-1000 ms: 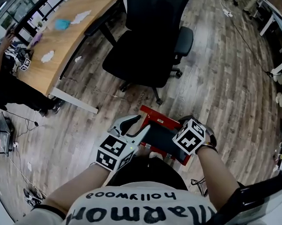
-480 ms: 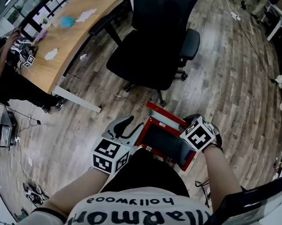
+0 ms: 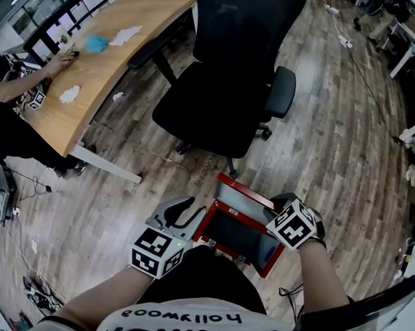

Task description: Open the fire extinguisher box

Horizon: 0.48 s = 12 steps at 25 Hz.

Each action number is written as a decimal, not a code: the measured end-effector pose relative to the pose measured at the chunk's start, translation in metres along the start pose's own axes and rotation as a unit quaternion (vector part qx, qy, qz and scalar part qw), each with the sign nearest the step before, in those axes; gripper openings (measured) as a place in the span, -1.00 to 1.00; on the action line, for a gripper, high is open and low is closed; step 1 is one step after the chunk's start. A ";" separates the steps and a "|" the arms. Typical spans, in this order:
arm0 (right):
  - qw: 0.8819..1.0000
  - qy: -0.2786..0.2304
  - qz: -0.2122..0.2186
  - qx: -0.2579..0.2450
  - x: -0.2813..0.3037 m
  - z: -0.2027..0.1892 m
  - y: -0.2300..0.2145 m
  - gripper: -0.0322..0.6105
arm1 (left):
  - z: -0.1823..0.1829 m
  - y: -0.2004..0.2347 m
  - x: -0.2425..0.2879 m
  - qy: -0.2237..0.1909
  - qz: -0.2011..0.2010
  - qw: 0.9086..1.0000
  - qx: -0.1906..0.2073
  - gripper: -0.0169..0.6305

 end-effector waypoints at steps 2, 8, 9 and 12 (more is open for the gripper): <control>1.000 0.004 -0.004 -0.004 0.003 0.000 -0.002 -0.55 | 0.001 0.007 -0.001 -0.002 0.006 1.000 -0.003 -0.55; 1.000 0.018 -0.021 -0.008 0.014 0.001 -0.015 -0.56 | 0.006 0.031 -0.006 -0.020 0.026 0.999 -0.021 -0.55; 0.999 0.021 -0.026 -0.009 0.016 0.002 -0.017 -0.57 | 0.005 0.034 -0.006 -0.020 0.027 0.999 -0.024 -0.55; 0.999 0.034 -0.040 -0.008 0.022 0.003 -0.019 -0.58 | 0.001 0.042 -0.007 -0.017 0.031 0.999 -0.037 -0.55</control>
Point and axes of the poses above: the fingertips, and each gripper's own axes: x forward along the fingers, y to its left, z out of its top, the point moved 10 cm from there along -x, backward along the fingers, and after that the axes turned 15 degrees about -z, right-handed, at the moved point
